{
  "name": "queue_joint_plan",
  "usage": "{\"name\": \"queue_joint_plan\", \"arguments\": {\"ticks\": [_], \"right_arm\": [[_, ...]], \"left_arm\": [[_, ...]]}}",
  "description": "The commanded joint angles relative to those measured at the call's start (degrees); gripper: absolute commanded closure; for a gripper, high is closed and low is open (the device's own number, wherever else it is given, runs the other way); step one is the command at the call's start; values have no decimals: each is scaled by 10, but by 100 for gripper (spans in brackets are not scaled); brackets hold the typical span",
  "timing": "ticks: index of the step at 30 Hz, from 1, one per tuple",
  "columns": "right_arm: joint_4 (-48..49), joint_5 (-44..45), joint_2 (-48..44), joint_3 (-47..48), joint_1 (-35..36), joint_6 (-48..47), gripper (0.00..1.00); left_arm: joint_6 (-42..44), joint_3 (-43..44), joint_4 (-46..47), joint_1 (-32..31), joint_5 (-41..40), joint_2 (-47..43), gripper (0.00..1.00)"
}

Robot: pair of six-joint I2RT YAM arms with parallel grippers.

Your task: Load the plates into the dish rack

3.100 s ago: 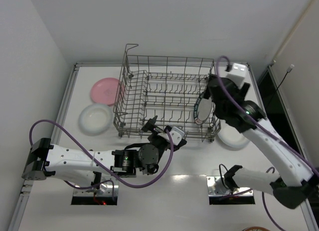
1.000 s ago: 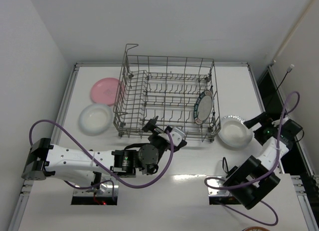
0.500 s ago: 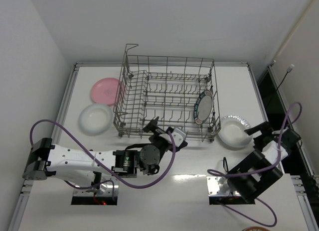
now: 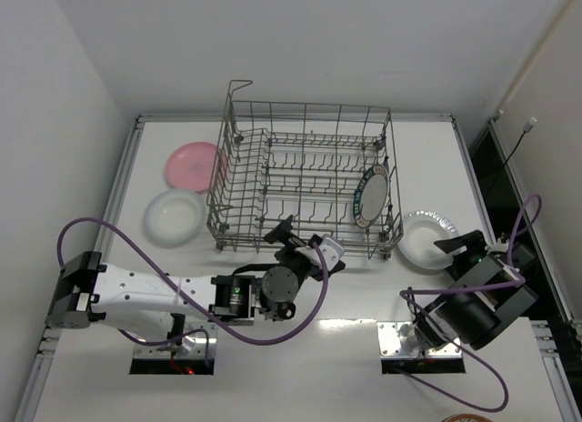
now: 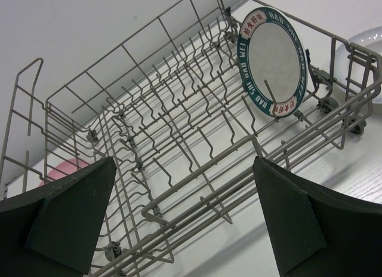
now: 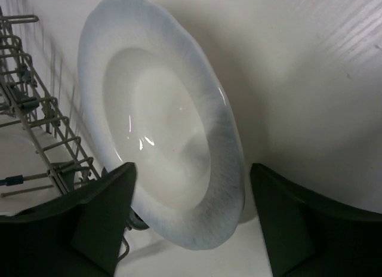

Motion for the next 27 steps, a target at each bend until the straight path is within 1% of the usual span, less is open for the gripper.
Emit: {"name": "queue_joint_plan", "arguments": {"ticks": [1,3,4,6,7,10,11,12,13,15,16,18,19,20,21,23,25,27], "right_arm": [[68,-59,22,-6,-2,-3,33],[78,-74,35,-6,-2,-3,46],[89,-93,51,-6,-2,-3,62],[97,-109,64,-6,-9,-3,75],[102,-114,64,-6,-14,-3,85],[102,-120,56,-18,-27,4,100],[110,-120,47,-24,-32,12,100],[127,-145,20,-41,-44,26,100],[146,-150,1,-46,-44,41,100],[136,-141,-51,-46,-50,72,100],[126,-129,-121,-46,-50,80,100],[76,-86,-203,-38,-50,91,100],[56,-67,-289,-24,-50,98,100],[11,-46,-332,-16,-50,98,100],[-13,-1,-373,8,-50,106,100],[-53,47,-460,26,-38,118,100],[-82,73,-470,56,-27,126,100],[-82,73,-470,67,-22,139,100]], "left_arm": [[-11,10,18,-6,1,2,0],[-11,10,18,-6,1,2,0],[-11,10,18,-6,1,2,0],[-11,10,18,-6,1,2,0],[-6,10,18,-6,1,2,0],[-6,10,18,-6,1,2,0],[-6,10,23,-6,1,2,0],[-6,10,23,-6,1,2,0],[0,10,23,-6,-4,2,0],[0,10,23,-6,-4,2,0],[0,10,23,-6,-4,2,0],[0,10,23,-6,-4,2,0],[0,10,23,-6,-4,2,0],[0,10,23,-6,-4,2,0],[0,10,23,-6,-4,2,0],[0,10,23,-6,-4,2,0],[0,10,23,-6,-4,-3,0],[0,10,23,-6,-4,-3,0]]}}
